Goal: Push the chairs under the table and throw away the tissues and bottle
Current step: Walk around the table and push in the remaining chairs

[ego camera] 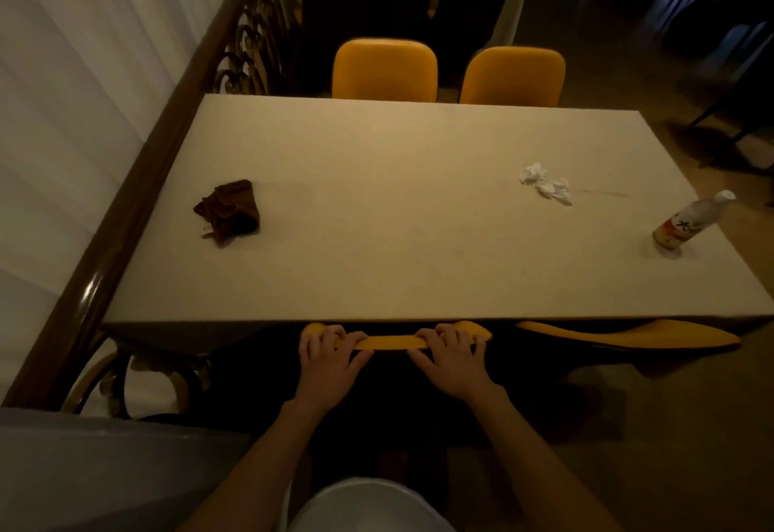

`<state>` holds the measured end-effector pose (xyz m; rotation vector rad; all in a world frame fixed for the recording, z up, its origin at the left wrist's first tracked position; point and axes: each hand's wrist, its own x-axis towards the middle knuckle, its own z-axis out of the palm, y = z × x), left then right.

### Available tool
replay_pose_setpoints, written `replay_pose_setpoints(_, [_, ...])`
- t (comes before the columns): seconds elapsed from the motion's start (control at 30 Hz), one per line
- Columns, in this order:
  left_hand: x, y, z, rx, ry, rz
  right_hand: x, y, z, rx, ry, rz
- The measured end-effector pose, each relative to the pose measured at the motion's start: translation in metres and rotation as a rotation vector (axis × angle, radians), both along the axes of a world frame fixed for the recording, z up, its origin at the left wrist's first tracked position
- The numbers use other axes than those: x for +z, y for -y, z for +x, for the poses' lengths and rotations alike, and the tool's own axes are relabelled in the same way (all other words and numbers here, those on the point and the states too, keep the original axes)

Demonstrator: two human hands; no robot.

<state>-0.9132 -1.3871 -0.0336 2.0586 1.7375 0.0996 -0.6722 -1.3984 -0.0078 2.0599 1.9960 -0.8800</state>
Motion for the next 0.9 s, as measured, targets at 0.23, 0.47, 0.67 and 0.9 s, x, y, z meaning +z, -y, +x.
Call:
replay_pose_setpoints(0.23, [0.031, 0.014, 0.000, -0.039, 0.068, -0.050, 0.016, 0.024, 0.000, -0.038, -0.059, 0.000])
replay_pose_setpoints(0.47, [0.051, 0.041, -0.006, -0.075, 0.193, 0.081, 0.035, 0.041, 0.000, -0.076, -0.081, 0.120])
replay_pose_setpoints(0.67, [0.064, 0.061, -0.003, -0.110, 0.146, 0.276, 0.048, 0.069, -0.006, -0.171, -0.093, 0.339])
replay_pose_setpoints(0.9, [0.085, 0.077, 0.005, -0.009, 0.084, 0.472, 0.060, 0.089, -0.023, -0.230, 0.019, 0.584])
